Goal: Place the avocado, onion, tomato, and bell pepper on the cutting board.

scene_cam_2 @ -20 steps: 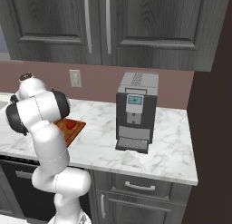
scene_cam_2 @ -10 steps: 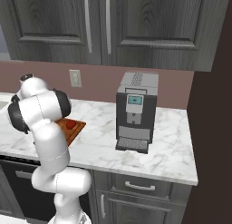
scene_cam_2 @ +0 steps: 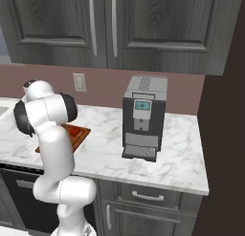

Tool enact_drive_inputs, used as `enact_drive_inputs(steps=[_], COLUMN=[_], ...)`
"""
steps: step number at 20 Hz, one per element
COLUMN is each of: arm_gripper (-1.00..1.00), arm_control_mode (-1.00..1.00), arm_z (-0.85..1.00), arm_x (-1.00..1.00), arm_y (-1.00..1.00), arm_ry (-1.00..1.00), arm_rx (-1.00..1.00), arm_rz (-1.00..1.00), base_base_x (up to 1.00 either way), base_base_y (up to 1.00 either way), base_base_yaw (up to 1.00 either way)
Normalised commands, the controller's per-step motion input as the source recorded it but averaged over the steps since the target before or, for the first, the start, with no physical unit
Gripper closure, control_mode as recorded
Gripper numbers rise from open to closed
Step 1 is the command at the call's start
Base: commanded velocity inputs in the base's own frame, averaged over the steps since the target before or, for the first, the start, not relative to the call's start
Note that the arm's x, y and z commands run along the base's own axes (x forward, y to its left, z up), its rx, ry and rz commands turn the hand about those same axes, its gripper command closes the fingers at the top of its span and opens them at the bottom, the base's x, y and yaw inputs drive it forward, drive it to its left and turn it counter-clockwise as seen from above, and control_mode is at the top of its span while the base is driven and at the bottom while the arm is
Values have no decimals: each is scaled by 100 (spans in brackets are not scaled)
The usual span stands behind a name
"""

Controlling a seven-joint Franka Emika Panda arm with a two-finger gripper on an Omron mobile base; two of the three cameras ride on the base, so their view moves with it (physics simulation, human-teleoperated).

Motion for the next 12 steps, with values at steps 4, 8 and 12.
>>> enact_drive_inputs(steps=[4,8,12], arm_gripper=[-100,-100,-100], arm_control_mode=[-100,-100,-100], arm_z=[-14,-15,-10], arm_x=[27,24,13], arm_y=[22,18,10], arm_ry=[0,0,1], arm_rx=[0,-1,-2], arm_rz=[0,0,0], base_base_x=[0,0,0], base_base_y=[0,0,0], base_base_yaw=[0,0,0])
